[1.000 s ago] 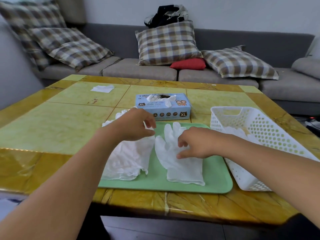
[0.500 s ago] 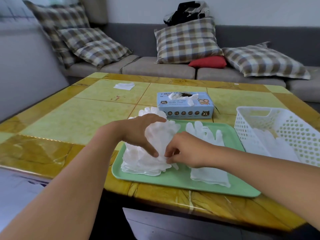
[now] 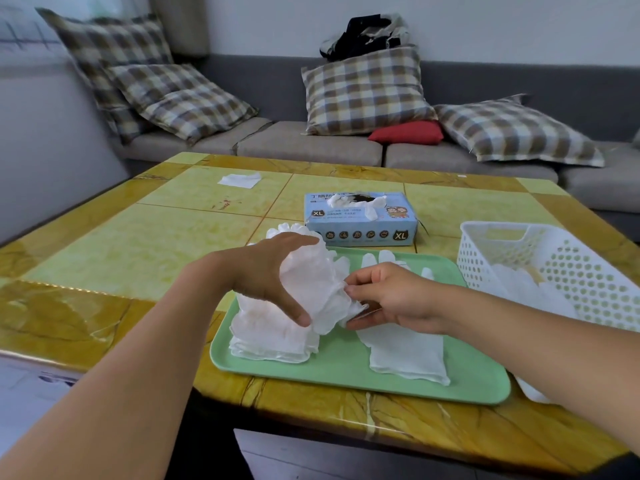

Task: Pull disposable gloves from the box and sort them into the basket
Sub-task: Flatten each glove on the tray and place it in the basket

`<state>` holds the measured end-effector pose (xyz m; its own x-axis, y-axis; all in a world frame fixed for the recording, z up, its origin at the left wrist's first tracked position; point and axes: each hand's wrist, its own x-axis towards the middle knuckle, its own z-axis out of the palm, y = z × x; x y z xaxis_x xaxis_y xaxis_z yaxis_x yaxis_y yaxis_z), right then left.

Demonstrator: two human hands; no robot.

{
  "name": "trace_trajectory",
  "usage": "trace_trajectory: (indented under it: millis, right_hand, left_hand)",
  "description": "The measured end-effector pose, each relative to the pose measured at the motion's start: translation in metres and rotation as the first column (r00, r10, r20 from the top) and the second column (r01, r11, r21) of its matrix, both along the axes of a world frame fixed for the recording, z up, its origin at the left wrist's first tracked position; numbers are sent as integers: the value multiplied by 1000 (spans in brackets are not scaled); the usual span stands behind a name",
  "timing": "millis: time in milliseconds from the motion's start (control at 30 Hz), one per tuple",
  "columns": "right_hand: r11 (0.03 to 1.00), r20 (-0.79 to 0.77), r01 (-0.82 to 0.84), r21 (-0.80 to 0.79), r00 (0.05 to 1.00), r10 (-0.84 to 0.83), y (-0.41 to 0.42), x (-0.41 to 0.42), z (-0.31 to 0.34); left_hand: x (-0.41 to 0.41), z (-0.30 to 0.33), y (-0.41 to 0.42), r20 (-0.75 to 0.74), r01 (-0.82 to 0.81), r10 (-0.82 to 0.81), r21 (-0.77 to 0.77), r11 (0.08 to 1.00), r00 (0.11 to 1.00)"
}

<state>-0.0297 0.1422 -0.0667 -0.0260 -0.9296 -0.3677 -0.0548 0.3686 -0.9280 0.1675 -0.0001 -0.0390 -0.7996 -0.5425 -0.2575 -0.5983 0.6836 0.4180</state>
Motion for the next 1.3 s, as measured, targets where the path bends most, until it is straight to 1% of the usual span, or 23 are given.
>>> trace_trajectory:
  millis: [67, 100, 167, 233, 267, 400, 467, 533, 600, 667, 733, 767, 800, 833, 900, 933, 1000, 1067, 1100, 1133, 1167, 1233, 1300]
  right_hand:
    - [997, 89, 78, 18, 993, -80, -3, 10, -5]
    - [995, 112, 94, 30, 989, -97, -6, 14, -6]
    - [995, 121, 78, 54, 989, -84, -10, 18, -4]
    - [997, 89, 37, 74, 995, -44, -11, 17, -2]
    - [997, 56, 13, 80, 998, -18, -10, 16, 0]
    - [988, -70, -116, 105, 990, 124, -3, 4, 11]
    - [969, -51, -220, 113, 973, 227, 4, -7, 25]
    - [963, 13, -255, 89, 967, 255, 11, -20, 41]
    - [984, 137, -173, 30, 976, 168, 18, -32, 56]
    - [999, 272, -30, -24, 962, 35, 24, -42, 67]
    - [995, 328, 78, -68, 943, -51, 28, -54, 74]
    - [992, 330, 101, -82, 941, -68, 31, -60, 77]
    - [991, 334, 91, -96, 941, -54, 32, -63, 77]
    - [991, 340, 78, -107, 940, -37, 37, -69, 80]
    - [992, 317, 36, -118, 948, 3, 40, -72, 77]
    - [990, 279, 35, -139, 960, 5, 43, -75, 76]
    - [984, 234, 38, -172, 972, 3, 46, -77, 76]
    - [982, 236, 23, -190, 972, 23, 48, -74, 82]
    - [980, 221, 5, -201, 974, 40, 48, -73, 84]
    - [978, 193, 3, -207, 981, 37, 49, -72, 86]
    - [978, 160, 26, -208, 987, 8, 49, -71, 87]
    - [972, 90, 110, -206, 992, -93, 47, -72, 85]
    - [960, 77, 203, -193, 978, -192, 47, -75, 82]
  left_hand:
    - [-2, 0, 2, -81, -43, 43, 7, 999, 996]
    - [-4, -1, 4, -93, -61, 61, 3, 998, 994]
    - [-7, -7, 8, -40, -54, 51, -63, 997, 998]
    - [-9, -15, 9, 43, -25, 32, -149, 988, 999]
    - [-9, -18, 7, 77, -25, 38, -167, 986, 996]
    - [-4, -22, -7, 186, -24, 51, -144, 989, 981]
    - [-4, -22, -9, 194, -9, 36, -138, 990, 980]
    - [-4, -22, -9, 188, -13, 39, -137, 991, 981]
    - [-4, -22, -10, 186, -26, 51, -131, 991, 981]
    - [-5, -22, -11, 192, -31, 56, -129, 991, 980]
    - [-5, -20, -12, 208, -16, 42, -125, 992, 977]
    - [-6, -15, -11, 199, -4, 25, -103, 995, 980]
    - [-2, -10, -11, 168, -2, 11, -55, 998, 986]
    - [-4, -1, -9, 103, 14, -15, 7, 1000, 995]
    - [3, 16, -2, -106, 13, 4, 161, 987, 994]
    - [-2, 24, 7, -243, 20, 33, 215, 976, 969]
    - [-20, 34, 32, -487, 49, 109, 301, 953, 867]
    - [-47, 36, 58, -631, 192, 110, 391, 900, 768]
    - [-62, 36, 71, -662, 245, 121, 433, 867, 739]
    - [-75, 35, 82, -675, 253, 168, 479, 841, 719]
    - [-84, 36, 89, -674, 237, 241, 535, 811, 699]
    - [-93, 34, 93, -658, 146, 382, 600, 786, 649]
    - [-95, 32, 88, -642, 80, 478, 642, 762, 599]
